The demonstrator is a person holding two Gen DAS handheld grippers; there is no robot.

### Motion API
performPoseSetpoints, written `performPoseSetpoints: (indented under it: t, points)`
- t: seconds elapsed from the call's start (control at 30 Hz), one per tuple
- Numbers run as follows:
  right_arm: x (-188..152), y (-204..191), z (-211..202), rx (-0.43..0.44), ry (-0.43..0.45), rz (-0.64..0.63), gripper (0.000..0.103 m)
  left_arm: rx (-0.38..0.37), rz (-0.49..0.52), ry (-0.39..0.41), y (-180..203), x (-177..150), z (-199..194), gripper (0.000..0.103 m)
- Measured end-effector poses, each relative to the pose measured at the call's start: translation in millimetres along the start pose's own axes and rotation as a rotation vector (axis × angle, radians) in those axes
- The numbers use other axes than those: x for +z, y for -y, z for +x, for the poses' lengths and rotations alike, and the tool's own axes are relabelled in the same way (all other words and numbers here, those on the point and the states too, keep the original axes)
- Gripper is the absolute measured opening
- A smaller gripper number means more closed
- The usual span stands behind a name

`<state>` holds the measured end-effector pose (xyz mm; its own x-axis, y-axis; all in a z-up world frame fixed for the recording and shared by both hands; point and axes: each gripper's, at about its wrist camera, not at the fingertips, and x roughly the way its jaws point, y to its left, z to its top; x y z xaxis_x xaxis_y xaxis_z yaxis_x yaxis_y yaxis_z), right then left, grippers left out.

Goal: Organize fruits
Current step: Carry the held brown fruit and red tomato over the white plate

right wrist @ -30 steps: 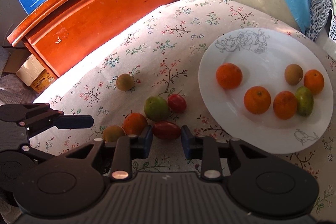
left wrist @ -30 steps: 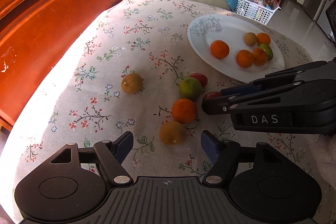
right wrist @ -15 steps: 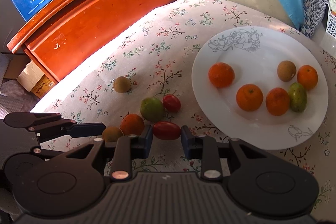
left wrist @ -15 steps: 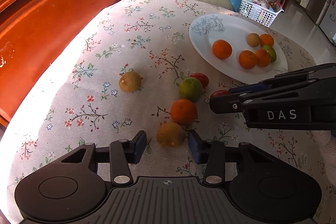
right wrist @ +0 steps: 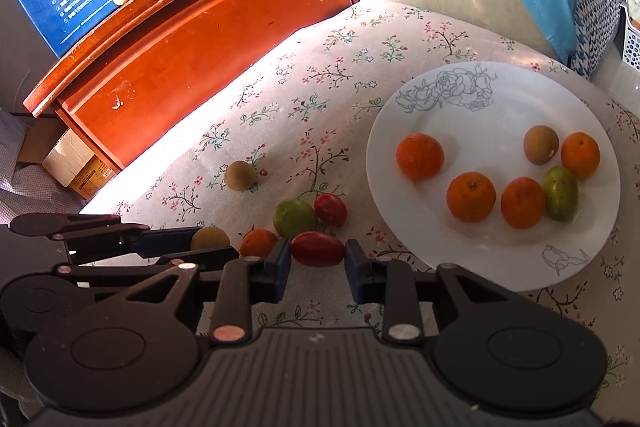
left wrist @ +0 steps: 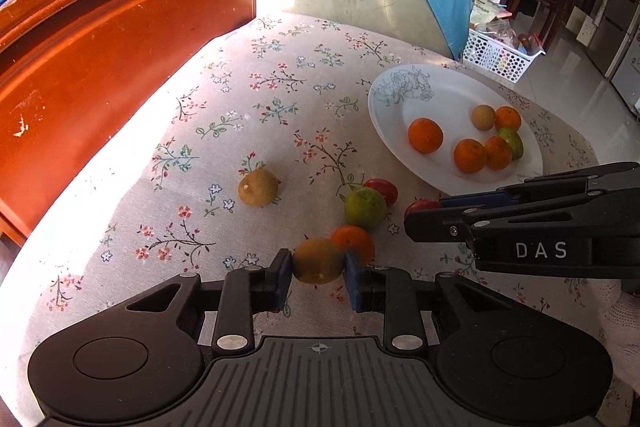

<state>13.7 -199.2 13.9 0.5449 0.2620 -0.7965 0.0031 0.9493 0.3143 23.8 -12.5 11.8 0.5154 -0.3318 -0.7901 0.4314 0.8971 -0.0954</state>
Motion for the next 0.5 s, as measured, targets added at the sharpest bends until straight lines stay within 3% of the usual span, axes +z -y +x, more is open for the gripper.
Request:
performPoseSetpoints:
  t: [0.33, 0.5]
  points:
    - [27.8, 22.3, -37.3, -0.004, 0.132, 0.059, 0.029, -0.049, -0.027, 0.111, 17.0, 38.1, -17.4, 0.026]
    - [40.8, 45.0, -53.2, -0.028, 0.179, 0.115, 0.029, -0.083, -0.023, 0.131, 33.2, 59.0, -12.4, 0.026]
